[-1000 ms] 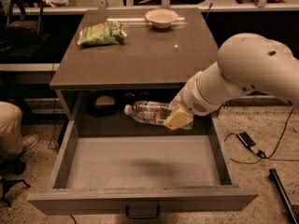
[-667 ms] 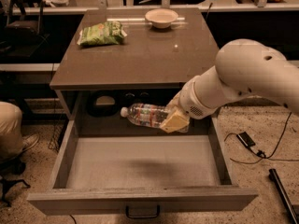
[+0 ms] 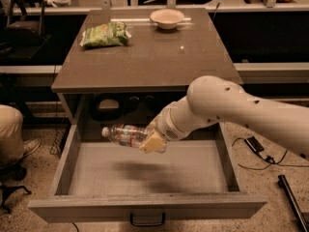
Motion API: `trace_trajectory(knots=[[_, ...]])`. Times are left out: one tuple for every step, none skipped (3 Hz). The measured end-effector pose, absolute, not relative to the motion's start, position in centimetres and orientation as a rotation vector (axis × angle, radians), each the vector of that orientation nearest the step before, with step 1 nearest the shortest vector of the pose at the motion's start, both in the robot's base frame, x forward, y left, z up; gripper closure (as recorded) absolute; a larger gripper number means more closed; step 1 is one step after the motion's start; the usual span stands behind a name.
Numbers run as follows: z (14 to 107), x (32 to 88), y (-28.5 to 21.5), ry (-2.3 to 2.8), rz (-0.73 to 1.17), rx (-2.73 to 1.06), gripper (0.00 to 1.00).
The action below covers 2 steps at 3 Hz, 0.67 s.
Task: Place water bottle into top drawer
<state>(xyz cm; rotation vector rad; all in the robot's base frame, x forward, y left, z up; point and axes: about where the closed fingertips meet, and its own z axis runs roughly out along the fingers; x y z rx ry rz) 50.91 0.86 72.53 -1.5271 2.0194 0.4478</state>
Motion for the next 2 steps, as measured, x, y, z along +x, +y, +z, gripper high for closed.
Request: trace_trajectory(knots=[[68.6, 51.6, 3.2, 2.051, 0.463, -1.449, 1.00], [65.7, 52.2, 4.7, 2.082, 0.483, -1.371, 0.86]])
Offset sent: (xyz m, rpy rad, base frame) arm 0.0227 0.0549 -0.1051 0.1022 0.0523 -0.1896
